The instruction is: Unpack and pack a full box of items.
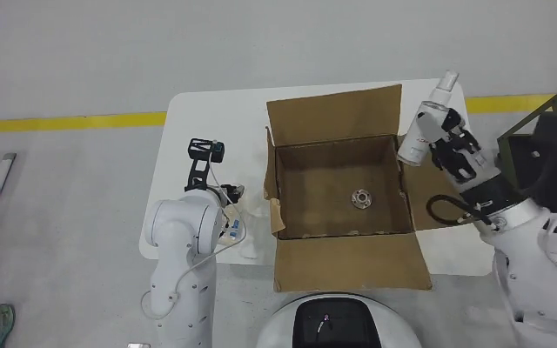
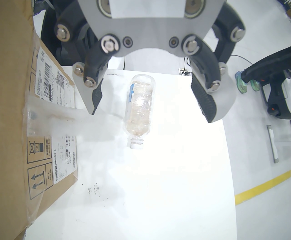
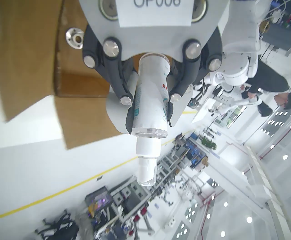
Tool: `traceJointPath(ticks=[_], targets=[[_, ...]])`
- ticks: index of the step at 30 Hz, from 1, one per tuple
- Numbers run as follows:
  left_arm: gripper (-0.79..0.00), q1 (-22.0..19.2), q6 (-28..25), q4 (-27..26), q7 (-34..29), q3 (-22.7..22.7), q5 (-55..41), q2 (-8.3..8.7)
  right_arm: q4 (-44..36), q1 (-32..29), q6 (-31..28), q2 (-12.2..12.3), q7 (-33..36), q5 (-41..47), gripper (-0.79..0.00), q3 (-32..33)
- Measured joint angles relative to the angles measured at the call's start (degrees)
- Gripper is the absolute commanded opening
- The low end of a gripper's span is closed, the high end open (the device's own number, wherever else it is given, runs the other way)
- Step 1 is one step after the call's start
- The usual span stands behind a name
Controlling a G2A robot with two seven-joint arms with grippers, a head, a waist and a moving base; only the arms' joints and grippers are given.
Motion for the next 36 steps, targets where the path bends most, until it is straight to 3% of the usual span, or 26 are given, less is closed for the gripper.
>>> traceJointPath(ticks=[4,8,13,17,22,29,36], targets=[[0.000,0.00,0.00,0.00,0.00,0.00,0.00,0.00,0.25,-4.39,-4.92,0.18,-1.48,4.65,-0.785,13.11],[0.000,0.00,0.00,0.00,0.00,0.00,0.00,0.00,0.25,-12.12,-7.49,0.13,2.11,5.21,-0.785,25.17],[0.000,0.00,0.00,0.00,0.00,0.00,0.00,0.00,0.25,-23.81,-7.61,-0.69,5.10,1.61,-0.785,30.61],[0.000,0.00,0.00,0.00,0.00,0.00,0.00,0.00,0.38,-32.09,-8.45,-1.08,8.41,-6.97,-0.785,27.62],[0.000,0.00,0.00,0.00,0.00,0.00,0.00,0.00,2.49,-34.02,-7.95,-0.93,11.70,-17.47,-0.785,21.42],[0.000,0.00,0.00,0.00,0.00,0.00,0.00,0.00,7.67,-27.89,-7.06,-0.21,15.78,-34.39,-0.785,11.39],[0.000,0.00,0.00,0.00,0.00,0.00,0.00,0.00,13.28,-21.47,-6.27,-0.07,16.91,-42.83,-0.785,3.10]])
